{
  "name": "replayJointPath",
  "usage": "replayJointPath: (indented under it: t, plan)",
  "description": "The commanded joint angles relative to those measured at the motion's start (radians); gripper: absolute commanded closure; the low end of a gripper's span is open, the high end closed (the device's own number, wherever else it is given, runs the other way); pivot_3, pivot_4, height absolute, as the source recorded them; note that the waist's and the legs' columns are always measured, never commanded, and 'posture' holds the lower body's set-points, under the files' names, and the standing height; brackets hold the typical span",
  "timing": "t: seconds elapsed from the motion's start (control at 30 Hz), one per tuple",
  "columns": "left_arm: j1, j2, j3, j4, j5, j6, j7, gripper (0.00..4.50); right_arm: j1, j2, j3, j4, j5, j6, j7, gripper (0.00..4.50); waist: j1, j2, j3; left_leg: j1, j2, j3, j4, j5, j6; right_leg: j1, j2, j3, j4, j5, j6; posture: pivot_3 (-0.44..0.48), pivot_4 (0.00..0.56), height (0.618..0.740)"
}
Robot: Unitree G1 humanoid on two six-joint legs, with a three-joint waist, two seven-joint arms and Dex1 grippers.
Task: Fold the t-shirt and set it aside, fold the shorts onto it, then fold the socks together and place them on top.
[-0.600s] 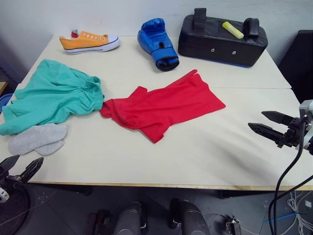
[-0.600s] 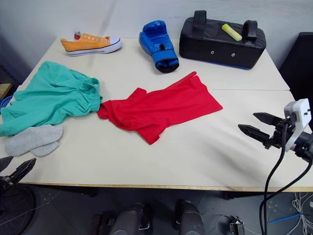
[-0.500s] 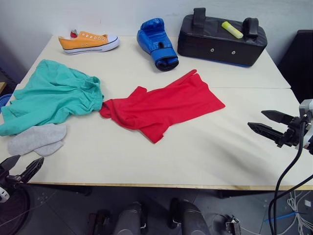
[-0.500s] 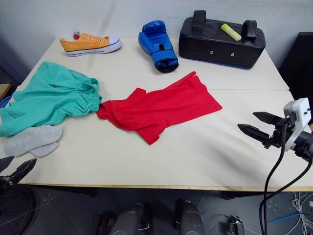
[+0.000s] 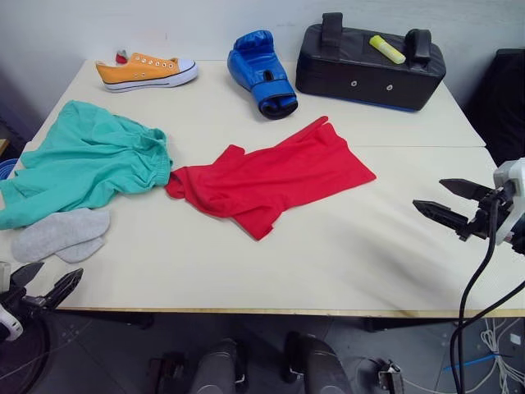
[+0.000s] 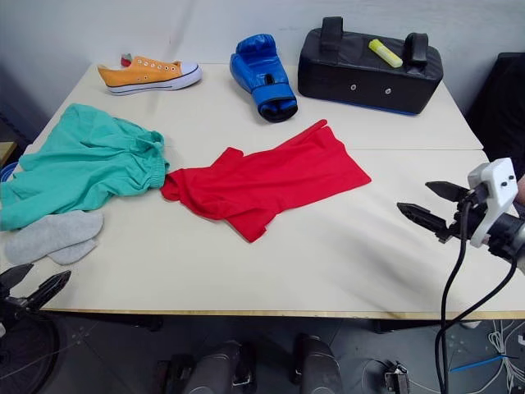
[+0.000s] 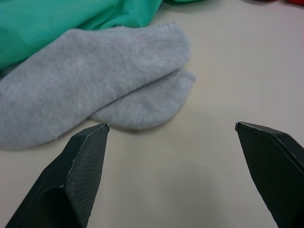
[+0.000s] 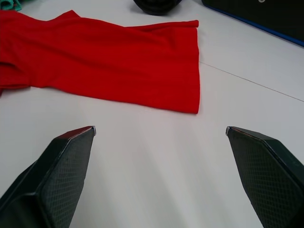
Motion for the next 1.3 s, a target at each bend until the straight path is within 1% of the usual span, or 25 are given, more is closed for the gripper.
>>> replayJointPath:
  t: [0.03,0.1,0.17,0.23,0.3,0.37,0.43,0.5,0.57,0.6,0.63,0.67,0.7,0.77,0.83,0.9,0.97,1.0,1.07,1.17,1.3]
  plan:
    - [-0.014,0.054,-0.048,-0.134,-0.049,0.054,-0.042,0.03,-0.049,0.013,-0.018,-0.133,0.080,0.057,-0.041,0.00,-0.001,0.000,0.000,0.000,0.000,0.000,0.000,0.000,0.000,0.000,0.000,0.000,0.000,0.000,0.000,0.000,0.150,0.740]
    - [-0.053,0.099,-0.110,-0.189,-0.073,0.088,-0.077,0.03,-0.039,0.012,0.003,-0.207,0.115,0.095,-0.032,0.00,0.001,0.000,0.000,0.000,0.000,0.000,0.001,0.001,-0.001,0.000,0.000,0.001,0.001,0.000,0.000,0.000,0.150,0.740]
    - [-0.136,0.164,-0.197,-0.218,-0.094,0.116,-0.127,0.03,-0.021,0.007,0.033,-0.273,0.151,0.133,-0.009,0.00,0.007,0.000,0.000,0.000,0.000,-0.001,0.000,0.001,-0.002,0.000,0.000,0.000,0.002,0.000,0.000,0.000,0.150,0.740]
    - [-0.264,0.239,-0.318,-0.200,-0.083,0.121,-0.193,0.03,-0.003,0.003,0.062,-0.322,0.169,0.153,0.012,0.00,0.015,0.000,0.000,0.000,0.000,-0.001,0.000,0.002,-0.004,0.000,0.000,0.000,0.002,0.000,-0.001,0.000,0.150,0.740]
    - [-0.399,0.293,-0.441,-0.145,-0.049,0.113,-0.256,0.03,0.000,0.013,0.089,-0.361,0.193,0.181,-0.001,0.00,0.018,0.000,0.000,0.000,0.000,-0.001,0.000,0.004,-0.005,0.000,0.000,0.000,0.003,0.000,-0.001,0.000,0.150,0.740]
    - [-0.590,0.312,-0.599,-0.053,0.006,0.082,-0.345,0.03,-0.020,0.056,0.119,-0.408,0.232,0.214,-0.056,0.00,0.021,0.001,0.000,0.000,-0.001,0.001,0.000,0.005,-0.008,0.000,0.000,0.001,0.003,0.000,-0.001,0.000,0.150,0.740]
    - [-0.796,0.281,-0.755,0.058,0.075,0.039,-0.441,0.03,-0.031,0.098,0.159,-0.463,0.241,0.233,-0.115,0.00,0.023,0.001,0.000,0.000,-0.001,0.001,0.000,0.006,-0.008,-0.001,0.001,0.000,0.003,0.000,0.000,0.000,0.150,0.740]
    - [-0.984,0.216,-0.892,0.189,0.158,-0.027,-0.529,0.03,-0.021,0.129,0.193,-0.506,0.230,0.241,-0.160,0.00,0.024,0.001,0.000,0.000,-0.001,0.002,0.000,0.007,-0.009,-0.001,0.002,0.000,0.005,0.000,0.000,0.000,0.150,0.740]
    - [-1.152,0.127,-1.003,0.349,0.244,-0.116,-0.608,0.03,0.015,0.146,0.210,-0.543,0.227,0.245,-0.183,0.00,0.026,0.001,0.000,-0.001,-0.001,0.003,0.001,0.009,-0.006,-0.001,0.002,-0.001,0.005,0.000,0.000,0.000,0.150,0.740]
    - [-1.207,0.094,-1.034,0.416,0.274,-0.152,-0.633,0.03,0.029,0.149,0.214,-0.556,0.225,0.243,-0.188,0.00,0.028,0.000,0.000,-0.002,-0.002,0.003,0.001,0.010,-0.003,-0.001,0.003,-0.001,0.006,0.000,0.000,0.000,0.150,0.740]
    - [-1.284,0.035,-1.070,0.527,0.310,-0.203,-0.660,0.03,0.048,0.154,0.219,-0.575,0.220,0.242,-0.201,0.00,0.029,0.000,0.000,-0.002,-0.002,0.003,0.002,0.011,-0.001,-0.001,0.004,-0.001,0.007,0.001,0.001,0.000,0.150,0.740]
    - [-1.361,-0.028,-1.097,0.655,0.347,-0.254,-0.673,0.03,0.067,0.160,0.219,-0.593,0.220,0.242,-0.218,0.00,0.027,0.000,0.000,-0.003,-0.002,0.004,0.003,0.012,0.000,-0.001,0.005,-0.001,0.007,0.001,0.001,0.000,0.150,0.740]
    - [-1.427,-0.083,-1.116,0.773,0.382,-0.308,-0.678,0.03,0.083,0.167,0.217,-0.609,0.222,0.243,-0.236,0.00,0.027,0.000,0.000,-0.004,-0.002,0.004,0.006,0.011,0.001,-0.001,0.009,-0.001,0.007,0.001,0.002,0.000,0.150,0.740]
    - [-1.518,-0.156,-1.134,0.954,0.437,-0.403,-0.685,0.03,0.106,0.176,0.212,-0.637,0.227,0.245,-0.266,0.00,0.023,0.000,0.000,-0.007,-0.002,0.004,0.011,0.009,0.004,-0.001,0.011,-0.001,0.007,0.002,0.005,0.000,0.150,0.740]
    - [-1.596,-0.229,-1.143,1.103,0.479,-0.478,-0.688,0.03,0.151,0.191,0.195,-0.679,0.229,0.248,-0.309,0.00,0.017,-0.001,0.001,-0.008,-0.002,0.006,0.014,0.007,0.008,-0.001,0.010,0.000,0.005,0.004,0.008,0.000,0.150,0.740]
    - [-1.656,-0.298,-1.144,1.216,0.514,-0.536,-0.684,0.03,0.192,0.201,0.183,-0.715,0.228,0.247,-0.347,0.00,0.015,-0.002,0.002,-0.009,-0.002,0.006,0.015,0.005,0.011,-0.001,0.002,0.001,0.002,0.004,0.008,0.000,0.150,0.740]
    - [-1.688,-0.340,-1.146,1.289,0.551,-0.590,-0.680,0.03,0.226,0.211,0.176,-0.744,0.228,0.243,-0.378,0.00,0.018,-0.003,0.002,-0.009,-0.002,0.005,0.015,0.005,0.011,-0.001,0.001,0.001,0.002,0.004,0.008,0.000,0.150,0.740]
    - [-1.697,-0.353,-1.149,1.316,0.571,-0.614,-0.671,0.21,0.238,0.216,0.174,-0.757,0.229,0.241,-0.394,0.00,0.018,-0.003,0.002,-0.009,-0.002,0.005,0.015,0.005,0.011,-0.002,0.001,0.000,0.002,0.004,0.008,0.000,0.150,0.740]
    - [-1.712,-0.382,-1.154,1.361,0.607,-0.648,-0.659,0.62,0.270,0.232,0.165,-0.791,0.234,0.241,-0.431,0.00,0.017,-0.003,0.002,-0.009,-0.002,0.005,0.015,0.005,0.011,-0.001,0.001,0.001,0.002,0.004,0.008,0.000,0.150,0.740]
    - [-1.727,-0.414,-1.165,1.403,0.657,-0.683,-0.665,1.52,0.321,0.247,0.148,-0.836,0.237,0.238,-0.475,0.00,0.022,-0.003,0.002,-0.009,-0.002,0.003,0.015,0.005,0.011,-0.002,0.001,0.000,0.003,0.004,0.008,0.000,0.150,0.740]
    - [-1.736,-0.444,-1.157,1.434,0.706,-0.710,-0.614,1.52,0.363,0.252,0.139,-0.864,0.233,0.230,-0.507,0.00,0.023,-0.003,0.002,-0.009,-0.002,0.003,0.016,0.002,0.015,-0.001,0.000,0.000,0.004,0.004,0.008,0.000,0.150,0.740]
